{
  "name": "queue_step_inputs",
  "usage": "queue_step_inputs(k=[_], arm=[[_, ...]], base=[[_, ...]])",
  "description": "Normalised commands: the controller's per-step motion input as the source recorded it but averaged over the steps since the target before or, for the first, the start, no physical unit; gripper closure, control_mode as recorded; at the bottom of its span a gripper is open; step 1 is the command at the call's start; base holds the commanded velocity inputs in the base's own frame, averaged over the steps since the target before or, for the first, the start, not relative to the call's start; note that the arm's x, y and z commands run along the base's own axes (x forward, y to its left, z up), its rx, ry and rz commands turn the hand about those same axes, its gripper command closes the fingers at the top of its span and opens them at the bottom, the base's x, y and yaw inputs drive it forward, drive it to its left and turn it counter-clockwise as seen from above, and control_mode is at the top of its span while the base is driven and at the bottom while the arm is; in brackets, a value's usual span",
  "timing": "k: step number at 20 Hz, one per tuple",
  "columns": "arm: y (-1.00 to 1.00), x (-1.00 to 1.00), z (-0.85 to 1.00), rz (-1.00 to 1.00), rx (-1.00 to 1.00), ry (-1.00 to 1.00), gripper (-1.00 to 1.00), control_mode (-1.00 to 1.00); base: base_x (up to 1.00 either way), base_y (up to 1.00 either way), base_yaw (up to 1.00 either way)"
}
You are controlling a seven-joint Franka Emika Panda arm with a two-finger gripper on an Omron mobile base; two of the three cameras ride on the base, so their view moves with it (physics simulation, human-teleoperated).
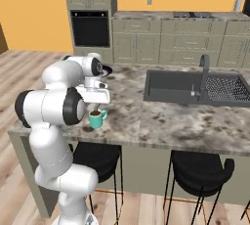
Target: Pick up the marshmallow and place it in the cup of hot chocolate on the dining counter.
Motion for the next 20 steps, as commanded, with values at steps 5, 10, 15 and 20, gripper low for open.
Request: queue_step_inputs(k=[5, 10, 15, 20], arm=[[0.02, 0.28, -0.06, 0.00, 0.00, 0.08, 1.00, -1.00], [0.01, 0.18, -0.07, 0.00, 0.00, 0.10, 1.00, -1.00], [0.03, 0.19, -0.16, 0.00, 0.00, 0.09, 1.00, -1.00], [0.10, 0.22, -0.19, 0.00, 0.00, 0.10, 1.00, -1.00]], base=[[0.00, 0.00, 0.00], [0.00, 0.00, 0.00], [0.00, 0.00, 0.00], [0.00, 0.00, 0.00]])
